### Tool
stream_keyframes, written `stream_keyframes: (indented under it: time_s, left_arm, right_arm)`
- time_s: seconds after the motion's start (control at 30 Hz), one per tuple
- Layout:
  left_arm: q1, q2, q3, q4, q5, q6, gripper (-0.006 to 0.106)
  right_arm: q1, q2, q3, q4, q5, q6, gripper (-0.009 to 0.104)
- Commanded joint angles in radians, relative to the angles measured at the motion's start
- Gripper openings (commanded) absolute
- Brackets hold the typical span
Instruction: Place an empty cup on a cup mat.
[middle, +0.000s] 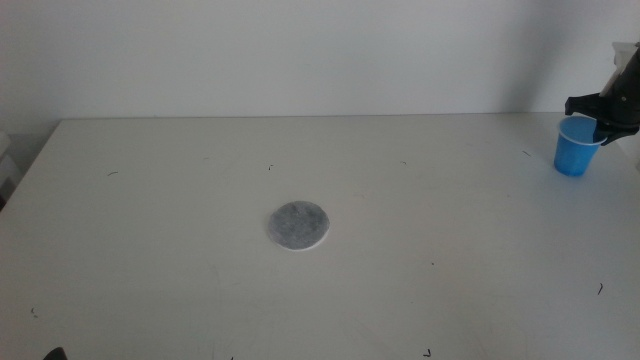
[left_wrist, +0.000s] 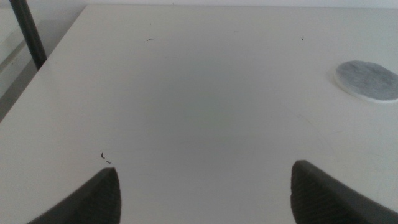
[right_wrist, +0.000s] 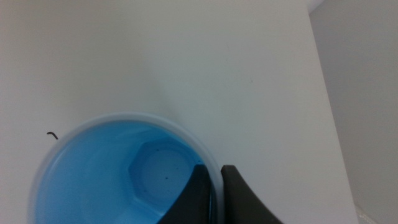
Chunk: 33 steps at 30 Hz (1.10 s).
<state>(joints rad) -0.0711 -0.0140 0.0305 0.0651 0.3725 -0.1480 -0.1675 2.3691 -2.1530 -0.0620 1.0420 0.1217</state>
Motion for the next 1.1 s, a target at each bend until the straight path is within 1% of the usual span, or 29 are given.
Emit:
stream_keyframes:
  time_s: [0.0,0.13,0.23,0.3,0.37,0.5,0.63,0.87,1.07]
  left_arm:
    - [0.001,-0.003,-0.006,0.0,-0.067,-0.011,0.105]
    - [0.001,-0.003,-0.006,0.0,-0.067,-0.011,0.105]
    - [0.001,-0.003,-0.006,0.0,-0.067,-0.011,0.105]
    - [0.001,-0.003,-0.006,0.0,-0.067,-0.011,0.105]
    - [0.001,-0.003,-0.006,0.0,-0.067,-0.011,0.105]
    - [0.001,-0.003,-0.006,0.0,-0.067,-0.011,0.105]
    - [0.001,-0.003,-0.006,0.0,-0.067,-0.011,0.105]
    - [0.001,-0.003,-0.006,0.0,-0.067,-0.011,0.105]
    - [0.001,-0.003,-0.006,0.0,-0.067,-0.011,0.105]
  right_arm:
    - [-0.005,-0.087,-0.032,-0.015,-0.007,-0.005,-0.001]
    - [0.0,-0.143,-0.028,0.009,0.027,-0.019,-0.001]
    - [0.003,-0.195,-0.026,0.05,0.074,-0.056,-0.001]
    - [0.006,-0.249,0.002,0.084,0.071,-0.058,-0.001]
    - [0.014,-0.302,0.047,0.102,0.057,-0.061,-0.001]
    - [0.04,-0.405,0.126,0.102,0.034,-0.061,-0.001]
    - [0.077,-0.478,0.157,0.104,0.038,-0.054,-0.001]
    - [0.185,-0.541,0.161,0.15,0.04,-0.028,-0.001]
    - [0.345,-0.535,0.161,0.154,0.032,-0.004,-0.001]
